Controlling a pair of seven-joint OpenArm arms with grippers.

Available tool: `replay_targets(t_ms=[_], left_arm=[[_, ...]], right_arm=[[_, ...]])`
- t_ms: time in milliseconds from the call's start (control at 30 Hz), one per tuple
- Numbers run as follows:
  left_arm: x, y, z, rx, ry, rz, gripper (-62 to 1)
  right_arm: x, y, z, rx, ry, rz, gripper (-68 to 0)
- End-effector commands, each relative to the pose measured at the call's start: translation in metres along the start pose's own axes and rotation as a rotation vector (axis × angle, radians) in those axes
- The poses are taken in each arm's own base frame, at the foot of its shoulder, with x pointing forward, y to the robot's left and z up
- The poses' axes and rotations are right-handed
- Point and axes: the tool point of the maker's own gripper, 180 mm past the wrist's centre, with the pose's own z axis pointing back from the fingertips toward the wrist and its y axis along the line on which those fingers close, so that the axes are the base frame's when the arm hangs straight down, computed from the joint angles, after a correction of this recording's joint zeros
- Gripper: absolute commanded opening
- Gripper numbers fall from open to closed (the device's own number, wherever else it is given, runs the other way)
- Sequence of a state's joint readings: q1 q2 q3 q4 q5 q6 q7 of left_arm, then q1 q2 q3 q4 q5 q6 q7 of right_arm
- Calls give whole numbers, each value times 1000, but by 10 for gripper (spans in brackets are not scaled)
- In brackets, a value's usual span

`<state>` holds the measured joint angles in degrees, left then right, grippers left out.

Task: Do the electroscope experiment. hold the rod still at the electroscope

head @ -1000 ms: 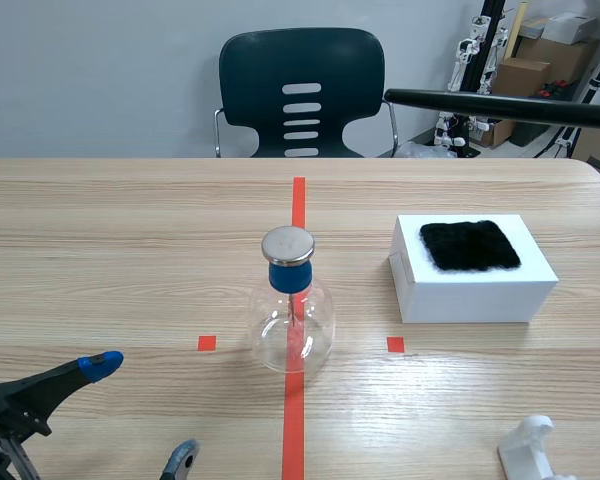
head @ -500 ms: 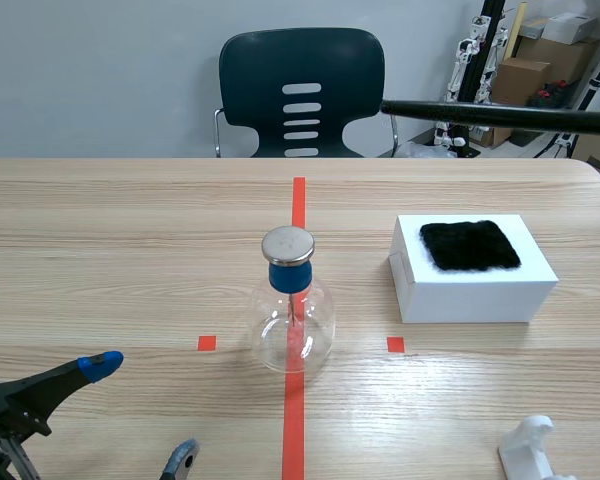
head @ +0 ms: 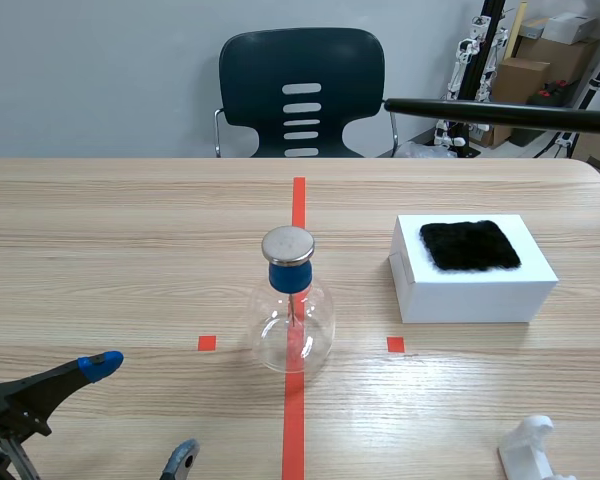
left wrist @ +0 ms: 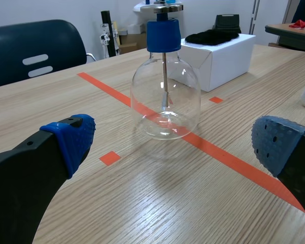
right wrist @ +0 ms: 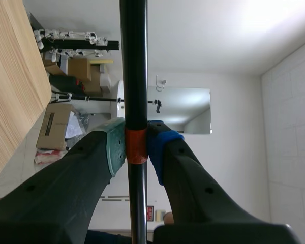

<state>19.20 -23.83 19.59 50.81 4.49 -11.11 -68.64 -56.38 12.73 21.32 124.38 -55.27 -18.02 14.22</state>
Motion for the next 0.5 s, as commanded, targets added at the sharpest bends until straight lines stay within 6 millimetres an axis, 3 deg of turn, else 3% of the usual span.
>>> replay_targets(t_ms=[0,133,467], left_arm=[[5,2,-2,4,-24,1,14],[5,1,-2,5,-24,1,14],[5,1,-2,5,-24,1,14]], right_arm=[[-3,-11,-2,-35,9,18,-665],[-6,-14,-7,-43,7,38,-665],[-7,-43,-41,-119,-39,113,-665]])
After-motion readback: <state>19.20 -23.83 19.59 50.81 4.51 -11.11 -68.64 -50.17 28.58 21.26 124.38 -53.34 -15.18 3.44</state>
